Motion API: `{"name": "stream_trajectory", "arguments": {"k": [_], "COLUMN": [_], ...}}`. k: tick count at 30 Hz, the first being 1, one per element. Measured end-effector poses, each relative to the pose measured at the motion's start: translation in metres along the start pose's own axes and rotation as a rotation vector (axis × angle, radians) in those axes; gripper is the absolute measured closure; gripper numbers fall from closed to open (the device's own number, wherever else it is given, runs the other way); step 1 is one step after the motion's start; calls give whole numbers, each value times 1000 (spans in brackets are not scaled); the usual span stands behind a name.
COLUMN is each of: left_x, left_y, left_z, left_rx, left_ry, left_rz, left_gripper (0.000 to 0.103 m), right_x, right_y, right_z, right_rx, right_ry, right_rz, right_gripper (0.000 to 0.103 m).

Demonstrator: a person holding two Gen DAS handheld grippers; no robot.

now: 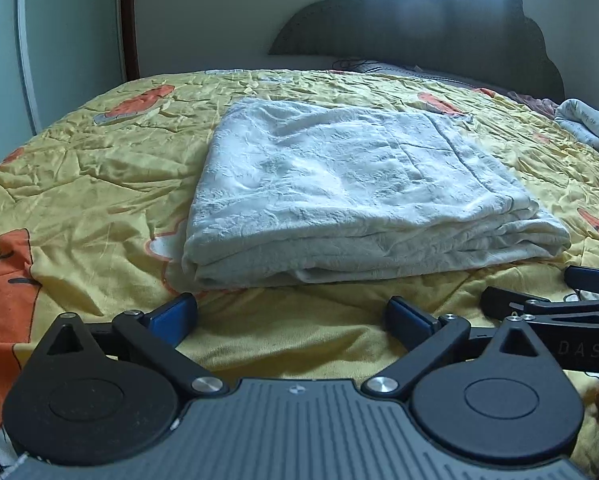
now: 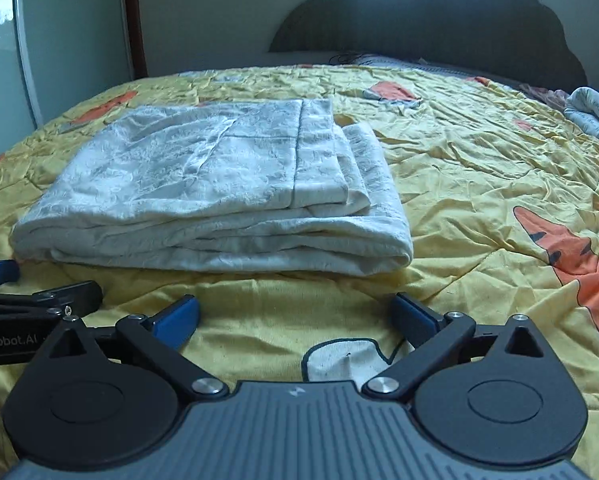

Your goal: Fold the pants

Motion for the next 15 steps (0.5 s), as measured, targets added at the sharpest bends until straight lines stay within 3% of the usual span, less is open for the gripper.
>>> {"name": "stream_trajectory", "arguments": {"k": [15], "left_x": [0], "left_y": [0], "left_z": [0], "left_rx": [15], "left_ry": [1], "left_rz": [0], "left_gripper": [0], "right_x": [2], "right_y": [-3], "right_z": [2], "right_rx": [2], "right_ry": [-6], "right_rz": [13], "right_gripper": [0]}}
Point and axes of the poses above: each gripper's, at about its wrist camera, not at the fingertips, and x roughly the way its jaws point, y to its left, z to its top, the point moved 8 cm from there along x, roughly the way its jaws point, and after that the axes turned 11 degrees about -y, right-handed, at the moved point
